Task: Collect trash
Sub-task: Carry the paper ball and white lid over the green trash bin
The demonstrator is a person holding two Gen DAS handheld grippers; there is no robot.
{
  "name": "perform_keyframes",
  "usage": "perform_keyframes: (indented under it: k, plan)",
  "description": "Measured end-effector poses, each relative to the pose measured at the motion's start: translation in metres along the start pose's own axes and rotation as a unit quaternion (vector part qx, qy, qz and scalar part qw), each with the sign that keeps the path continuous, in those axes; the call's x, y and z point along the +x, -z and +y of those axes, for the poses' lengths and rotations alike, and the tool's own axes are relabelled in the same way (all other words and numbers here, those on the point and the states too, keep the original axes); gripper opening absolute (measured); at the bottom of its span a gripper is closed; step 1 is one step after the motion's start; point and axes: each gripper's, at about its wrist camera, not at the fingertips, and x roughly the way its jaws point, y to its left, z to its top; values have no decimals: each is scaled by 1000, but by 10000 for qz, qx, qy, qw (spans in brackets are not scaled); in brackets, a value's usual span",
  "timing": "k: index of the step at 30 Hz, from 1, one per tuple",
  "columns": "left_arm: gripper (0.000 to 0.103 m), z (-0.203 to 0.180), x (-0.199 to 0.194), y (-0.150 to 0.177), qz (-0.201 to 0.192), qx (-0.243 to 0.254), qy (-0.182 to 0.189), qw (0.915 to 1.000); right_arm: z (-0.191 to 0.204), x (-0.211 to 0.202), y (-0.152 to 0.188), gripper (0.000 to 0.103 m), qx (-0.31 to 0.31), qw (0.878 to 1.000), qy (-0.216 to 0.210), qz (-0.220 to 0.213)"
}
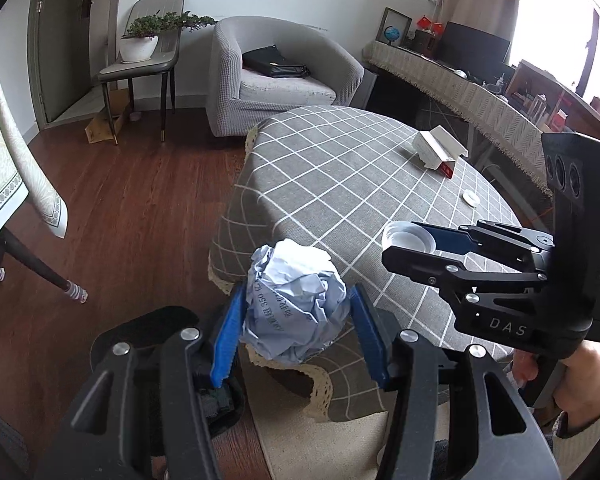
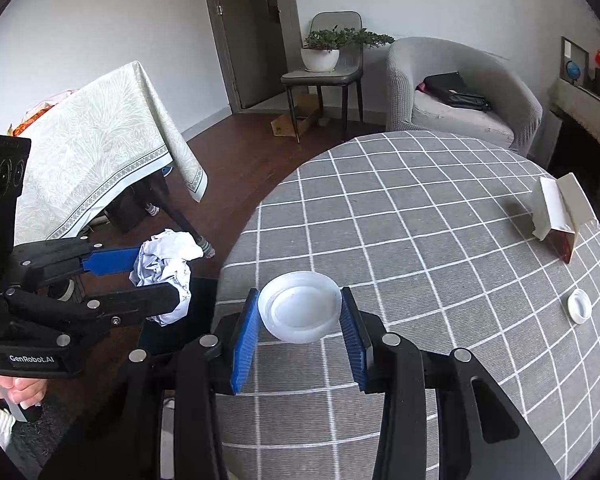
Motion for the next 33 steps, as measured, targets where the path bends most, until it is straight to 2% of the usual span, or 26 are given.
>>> perform_keyframes:
  k: [8,18,27,33]
  plan:
    - [56,26,-6,17,83,-45,-266,9996,35,10,0,40,-100,9998,-197,31]
    - [56,60,5,39,342,-108,-540,9979,63,22,-7,40,-130,9990,-432,32]
    - [56,104,24,59,708,-272,-830,9937,92,53,-12,40,-252,9976,-589,257]
    - [57,142,41,80,1065,-519,-997,9879,110,82,-13,40,-277,9962,-657,494]
